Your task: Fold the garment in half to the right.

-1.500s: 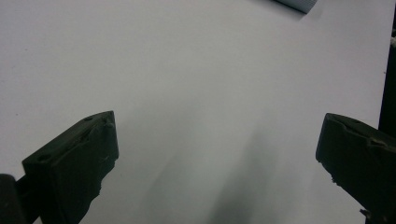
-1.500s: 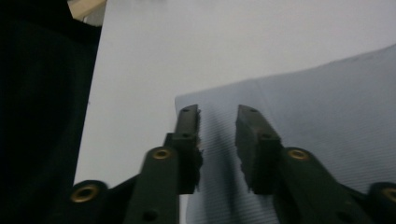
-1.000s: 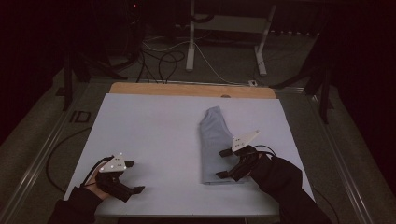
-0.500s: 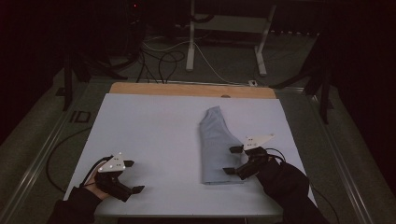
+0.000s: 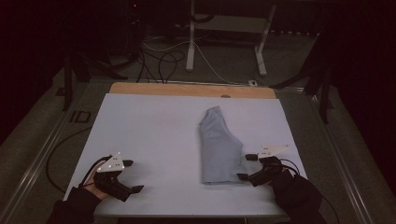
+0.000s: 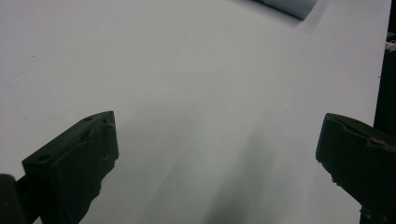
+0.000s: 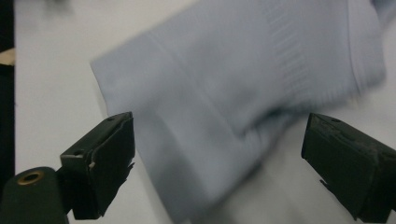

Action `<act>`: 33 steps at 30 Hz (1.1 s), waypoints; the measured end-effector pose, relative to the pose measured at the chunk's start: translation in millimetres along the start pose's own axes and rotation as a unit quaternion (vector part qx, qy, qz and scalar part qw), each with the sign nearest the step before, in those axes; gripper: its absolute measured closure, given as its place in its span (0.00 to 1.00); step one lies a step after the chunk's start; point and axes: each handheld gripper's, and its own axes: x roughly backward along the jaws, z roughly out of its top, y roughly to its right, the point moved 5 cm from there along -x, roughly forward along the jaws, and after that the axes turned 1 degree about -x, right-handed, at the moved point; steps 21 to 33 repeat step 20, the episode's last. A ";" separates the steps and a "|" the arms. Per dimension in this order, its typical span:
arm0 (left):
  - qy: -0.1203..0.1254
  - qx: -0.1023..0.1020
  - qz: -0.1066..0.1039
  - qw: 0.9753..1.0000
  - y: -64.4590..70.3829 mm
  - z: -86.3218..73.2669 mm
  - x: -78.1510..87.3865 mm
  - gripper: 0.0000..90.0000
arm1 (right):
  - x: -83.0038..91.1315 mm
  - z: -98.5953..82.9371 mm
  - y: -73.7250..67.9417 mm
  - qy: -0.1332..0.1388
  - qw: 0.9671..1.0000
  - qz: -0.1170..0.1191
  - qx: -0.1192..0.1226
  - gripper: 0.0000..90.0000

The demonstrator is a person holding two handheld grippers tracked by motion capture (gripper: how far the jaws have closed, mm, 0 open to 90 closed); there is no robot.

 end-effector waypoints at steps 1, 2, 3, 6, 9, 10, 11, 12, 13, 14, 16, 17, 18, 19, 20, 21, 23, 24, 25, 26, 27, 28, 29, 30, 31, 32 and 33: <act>0.001 0.002 0.000 1.000 0.0 0.2 0.1 0.00 | 1.7 -3.7 0.5 0.000 1.000 -0.005 -0.004 0.11; 0.001 0.001 0.000 1.000 0.2 0.1 -0.1 0.00 | 5.0 -10.7 0.9 0.002 1.000 -0.010 -0.015 0.11; 0.000 0.000 -0.001 1.000 0.2 0.0 -0.3 0.00 | 5.0 -10.7 0.9 0.002 1.000 -0.010 -0.015 0.11; 0.000 0.002 0.000 1.000 -0.5 0.0 -0.8 0.00 | 10.4 -18.8 3.1 -0.002 0.999 -0.040 -0.021 0.11; 0.001 0.000 0.000 1.000 0.0 0.2 -0.3 0.00 | 11.7 -21.7 4.4 -0.009 0.998 -0.054 -0.025 0.11; 0.001 0.000 0.000 1.000 0.0 0.2 -0.3 0.00 | 11.5 -23.0 5.0 -0.014 0.998 -0.058 -0.023 0.11; 0.002 0.002 0.001 1.000 -0.2 0.2 -0.2 0.00 | 11.1 -23.7 5.8 -0.013 0.998 -0.057 -0.021 0.11; 0.003 0.003 0.001 1.000 -0.4 0.1 -0.2 0.00 | 11.1 -23.7 5.8 -0.013 0.998 -0.057 -0.021 0.11; 0.003 0.003 0.001 1.000 -0.5 -0.1 -0.4 0.00 | 10.5 -23.8 6.6 -0.014 0.998 -0.056 -0.026 0.11; 0.001 0.001 0.001 1.000 -0.5 -0.5 -0.8 0.00 | 9.7 -23.9 7.7 -0.014 0.998 -0.057 -0.027 0.11; 0.000 0.002 0.000 1.000 -0.4 -1.1 -1.4 0.00 | 8.1 -24.4 7.6 -0.019 0.998 -0.059 -0.020 0.11; 0.000 0.003 0.000 1.000 -0.4 -1.3 -1.6 0.00 | 7.5 -24.6 7.4 -0.018 0.998 -0.057 -0.021 0.11; 0.000 0.002 0.000 1.000 -0.2 -1.6 -1.8 0.00 | 7.5 -24.6 7.4 -0.018 0.998 -0.057 -0.021 0.11; -0.003 0.000 0.000 1.000 -0.2 -1.8 -1.7 0.00 | 7.3 -24.8 7.1 -0.021 0.998 -0.056 -0.021 0.11; -0.003 -0.001 -0.001 1.000 -0.1 -1.7 -1.8 0.00 | 7.0 -24.8 6.6 -0.021 0.998 -0.057 -0.019 0.11; -0.003 -0.001 -0.001 1.000 -0.1 -1.7 -1.8 0.00 | 7.0 -24.8 6.6 -0.021 0.998 -0.057 -0.019 0.11; -0.003 -0.001 -0.001 1.000 -0.1 -1.7 -1.8 0.00 | 7.0 -24.8 6.6 -0.021 0.998 -0.057 -0.019 0.11; -0.003 -0.001 -0.001 1.000 -0.1 -1.7 -1.8 0.00 | 7.0 -24.8 6.6 -0.021 0.998 -0.057 -0.019 0.11; -0.003 -0.001 -0.001 1.000 -0.1 -1.7 -1.8 0.00 | 7.0 -24.8 6.6 -0.021 0.998 -0.057 -0.019 0.11; -0.003 -0.001 -0.001 1.000 -0.1 -1.7 -1.8 0.00 | 7.0 -24.8 6.6 -0.021 0.998 -0.057 -0.019 0.11; -0.003 -0.001 -0.001 1.000 -0.1 -1.7 -1.8 0.00 | 7.0 -24.8 6.6 -0.021 0.998 -0.057 -0.019 0.11; -0.003 -0.001 -0.001 1.000 -0.1 -1.7 -1.8 0.00 | 7.0 -24.8 6.6 -0.021 0.998 -0.057 -0.019 0.11; -0.003 -0.001 -0.001 1.000 -0.1 -1.7 -1.8 0.00 | 7.0 -24.8 6.6 -0.021 0.998 -0.057 -0.019 0.11; -0.003 -0.001 -0.001 1.000 -0.1 -1.7 -1.8 0.00 | 7.0 -24.8 6.6 -0.021 0.998 -0.057 -0.019 0.11; -0.003 -0.001 -0.001 1.000 -0.1 -1.7 -1.8 0.00 | 7.0 -24.8 6.6 -0.021 0.998 -0.057 -0.019 0.11; -0.003 -0.001 -0.001 1.000 -0.1 -1.7 -1.8 0.00 | 7.0 -24.8 6.6 -0.021 0.998 -0.057 -0.019 0.11; -0.003 -0.001 -0.001 1.000 -0.1 -1.7 -1.8 0.00 | 7.0 -24.8 6.6 -0.021 0.998 -0.057 -0.019 0.11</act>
